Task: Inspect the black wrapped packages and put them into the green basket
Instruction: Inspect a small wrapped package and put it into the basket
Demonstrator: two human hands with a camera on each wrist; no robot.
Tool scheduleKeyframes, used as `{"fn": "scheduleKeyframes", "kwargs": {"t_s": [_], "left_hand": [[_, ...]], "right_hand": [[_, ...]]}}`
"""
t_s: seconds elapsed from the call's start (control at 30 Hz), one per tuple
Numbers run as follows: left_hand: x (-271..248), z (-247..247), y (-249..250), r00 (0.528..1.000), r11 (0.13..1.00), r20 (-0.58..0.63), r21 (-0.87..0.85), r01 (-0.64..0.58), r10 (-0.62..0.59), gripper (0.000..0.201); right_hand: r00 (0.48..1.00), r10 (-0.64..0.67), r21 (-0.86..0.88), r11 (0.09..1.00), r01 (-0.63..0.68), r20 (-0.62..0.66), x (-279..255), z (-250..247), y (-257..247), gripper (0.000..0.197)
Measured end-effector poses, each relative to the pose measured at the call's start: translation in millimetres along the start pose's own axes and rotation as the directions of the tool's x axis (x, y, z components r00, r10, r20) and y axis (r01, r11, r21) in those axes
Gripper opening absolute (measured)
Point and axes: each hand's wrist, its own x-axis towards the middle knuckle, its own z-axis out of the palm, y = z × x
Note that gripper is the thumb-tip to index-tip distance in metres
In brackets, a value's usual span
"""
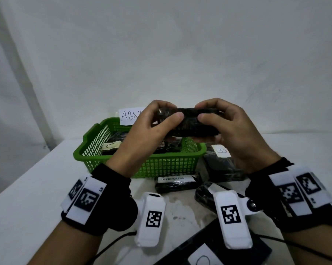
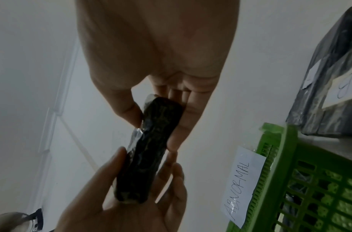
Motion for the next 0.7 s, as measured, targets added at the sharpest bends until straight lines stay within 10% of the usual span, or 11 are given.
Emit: {"fn": "scheduleKeyframes", "kwargs": {"t_s": [0.47,0.7], "left_hand": [[-2,3,2,0.994,0.996,0.065,0.024,0.086,-0.087,0.028],[0,4,-3,0.996,0.999,0.071,-0.016,-0.048,0.049,0.014]], "right_hand": [[0.979,-0.203,-0.235,0.953,0.192,-0.026,2,-3,7,0.023],[0.996,0.016,-0.107,0.994,-0.006,0.093,2,-14,4,0.029]]}}
